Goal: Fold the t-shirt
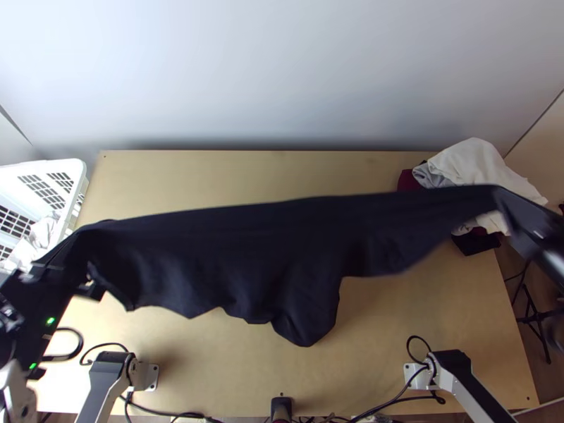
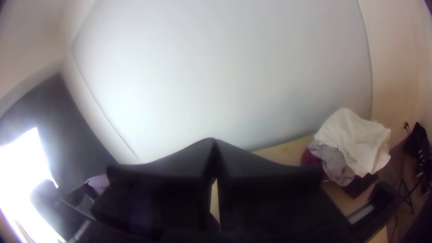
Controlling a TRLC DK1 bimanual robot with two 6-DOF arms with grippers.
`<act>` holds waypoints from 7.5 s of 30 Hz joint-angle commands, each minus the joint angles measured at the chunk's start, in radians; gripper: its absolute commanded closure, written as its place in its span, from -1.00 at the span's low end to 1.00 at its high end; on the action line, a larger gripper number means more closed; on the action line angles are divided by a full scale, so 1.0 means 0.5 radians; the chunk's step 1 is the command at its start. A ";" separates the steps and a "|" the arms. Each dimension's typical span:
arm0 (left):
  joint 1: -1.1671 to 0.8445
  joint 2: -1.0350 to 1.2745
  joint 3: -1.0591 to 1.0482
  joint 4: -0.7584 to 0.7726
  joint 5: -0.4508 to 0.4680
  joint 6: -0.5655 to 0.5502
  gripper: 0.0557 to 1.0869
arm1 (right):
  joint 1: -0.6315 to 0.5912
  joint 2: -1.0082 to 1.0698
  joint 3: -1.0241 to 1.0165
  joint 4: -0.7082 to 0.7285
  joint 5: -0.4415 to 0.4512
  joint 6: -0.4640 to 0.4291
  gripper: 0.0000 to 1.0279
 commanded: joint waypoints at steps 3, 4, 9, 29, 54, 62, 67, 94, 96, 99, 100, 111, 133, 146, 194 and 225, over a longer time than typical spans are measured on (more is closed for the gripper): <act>0.138 0.232 -0.366 0.590 0.019 0.164 0.92 | 0.116 0.296 -0.551 0.649 -0.001 -0.143 0.94; 0.171 0.281 -0.391 0.682 0.019 0.164 0.92 | 0.123 0.348 -0.594 0.723 0.005 -0.152 0.95; 0.236 0.570 -0.471 1.096 0.019 0.167 0.92 | 0.126 0.596 -0.858 1.220 0.060 -0.229 0.95; 0.003 2.595 0.382 1.746 -0.196 0.118 0.92 | 0.067 2.483 0.351 1.821 0.244 -0.348 0.95; 0.073 3.297 1.079 1.464 -0.205 0.164 0.92 | 0.276 2.725 0.814 1.686 0.520 -0.422 0.95; 0.165 3.257 1.011 1.271 -0.178 0.272 0.92 | 0.380 2.244 0.115 1.747 0.523 -0.404 0.94; 0.205 3.251 0.987 1.111 -0.027 0.465 0.92 | 0.475 1.968 -0.260 1.747 0.523 -0.447 0.95; 0.291 3.469 1.097 0.829 0.059 0.980 0.92 | 0.988 1.756 -1.097 1.563 0.514 -0.493 0.95; 0.303 3.497 1.100 0.805 0.059 1.014 0.92 | 0.988 1.780 -1.091 1.573 0.514 -0.489 0.94; 0.322 3.509 1.122 0.691 0.062 1.039 0.43 | 0.994 1.784 -1.094 1.579 0.514 -0.486 0.88; 0.328 3.506 1.122 0.648 0.074 1.039 -0.06 | 1.006 1.780 -1.116 1.579 0.514 -0.486 0.55; 0.432 3.371 1.407 0.035 0.243 0.983 -0.92 | 1.098 1.280 -1.266 1.250 0.480 -0.443 -0.93; 0.727 2.683 0.566 -0.558 0.411 1.836 -0.91 | 1.387 0.878 -1.481 0.677 -0.054 -0.318 -0.84; 0.754 2.588 0.327 -0.640 0.415 2.063 -0.91 | 1.414 0.885 -1.502 0.671 -0.112 -0.312 -0.84; 0.650 2.739 0.281 -0.226 0.464 1.597 -0.90 | 1.463 1.811 -1.229 1.327 0.091 0.004 -0.84; 0.641 2.818 0.358 -0.174 0.464 1.477 -0.90 | 1.629 1.250 -0.796 0.358 -0.201 -0.244 0.94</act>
